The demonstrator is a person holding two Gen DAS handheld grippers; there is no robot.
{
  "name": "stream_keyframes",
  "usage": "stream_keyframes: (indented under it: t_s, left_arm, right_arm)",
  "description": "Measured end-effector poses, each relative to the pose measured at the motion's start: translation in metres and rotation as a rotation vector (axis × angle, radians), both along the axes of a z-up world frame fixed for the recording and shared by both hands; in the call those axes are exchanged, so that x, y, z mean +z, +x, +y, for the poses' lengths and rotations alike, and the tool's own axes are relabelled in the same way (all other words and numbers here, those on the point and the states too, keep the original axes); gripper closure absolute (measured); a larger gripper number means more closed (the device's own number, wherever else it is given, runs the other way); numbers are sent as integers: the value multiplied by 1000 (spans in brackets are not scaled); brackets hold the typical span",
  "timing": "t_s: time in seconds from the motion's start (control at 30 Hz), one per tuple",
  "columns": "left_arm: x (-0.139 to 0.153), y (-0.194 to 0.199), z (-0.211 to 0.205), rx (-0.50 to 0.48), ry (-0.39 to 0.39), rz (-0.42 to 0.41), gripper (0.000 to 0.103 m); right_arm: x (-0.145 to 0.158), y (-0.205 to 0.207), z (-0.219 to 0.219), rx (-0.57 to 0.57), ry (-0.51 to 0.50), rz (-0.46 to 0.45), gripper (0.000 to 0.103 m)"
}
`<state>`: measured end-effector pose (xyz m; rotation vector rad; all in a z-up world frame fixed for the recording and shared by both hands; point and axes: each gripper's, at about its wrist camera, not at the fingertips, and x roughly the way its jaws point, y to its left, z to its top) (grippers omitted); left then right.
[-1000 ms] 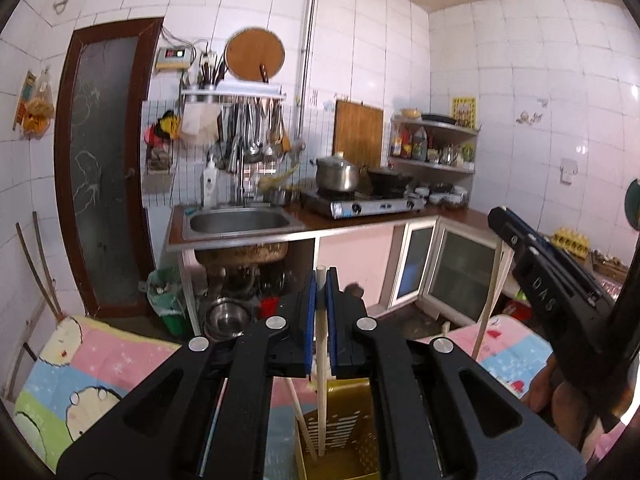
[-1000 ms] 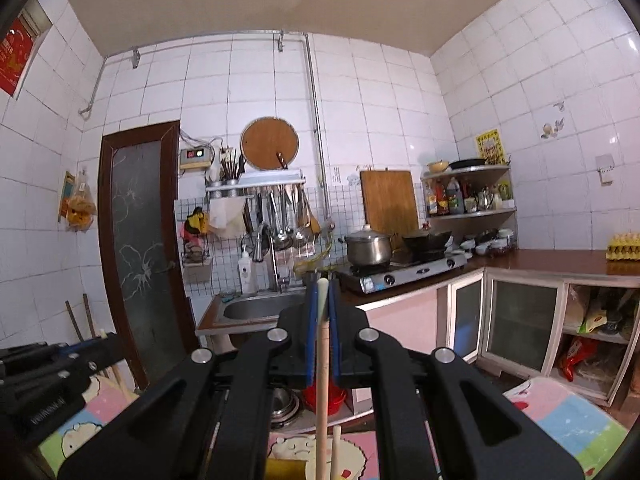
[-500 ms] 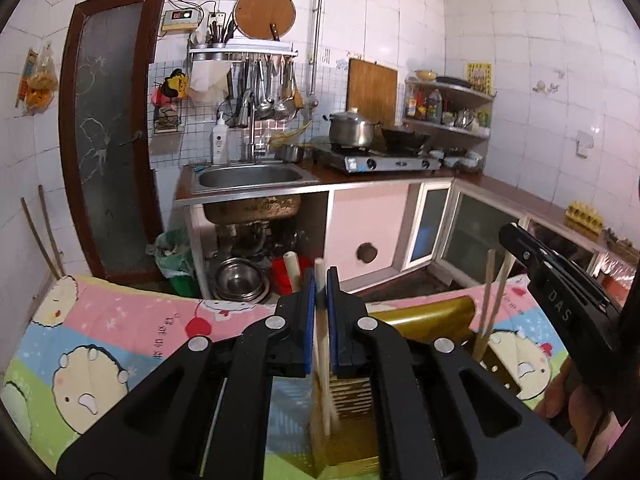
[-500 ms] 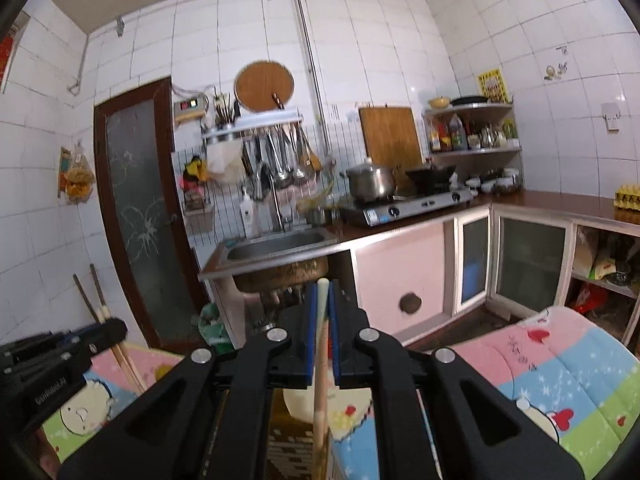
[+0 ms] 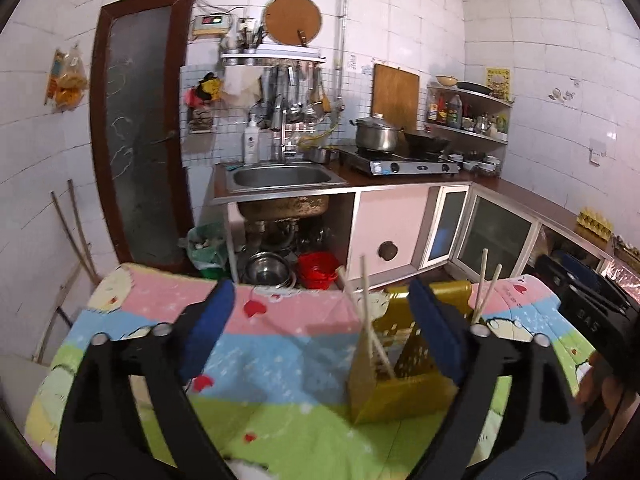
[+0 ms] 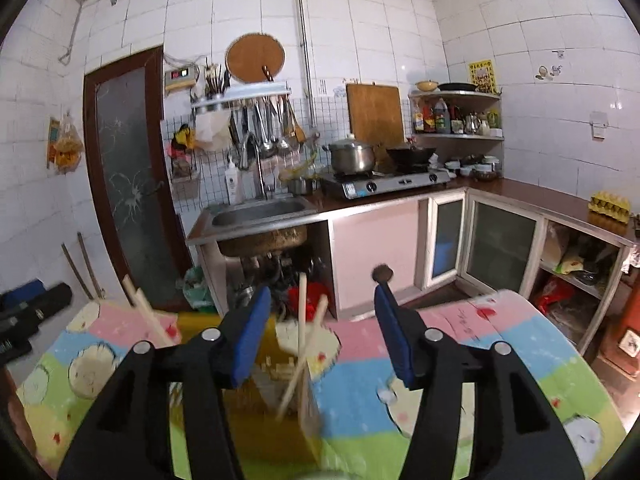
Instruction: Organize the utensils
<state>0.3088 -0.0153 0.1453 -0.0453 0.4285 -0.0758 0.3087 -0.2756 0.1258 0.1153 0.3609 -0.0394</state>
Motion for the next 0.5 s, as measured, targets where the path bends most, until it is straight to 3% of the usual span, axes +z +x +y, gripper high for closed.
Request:
stream_keyframes:
  t_s: [0.23, 0.5]
  left_arm:
    - [-27, -50, 22, 28, 9, 86, 5]
    - [-89, -86, 25, 42, 54, 208, 5]
  right_arm:
    - [-31, -64, 11, 3, -62, 96, 45]
    - [-88, -109, 10, -13, -18, 228, 44]
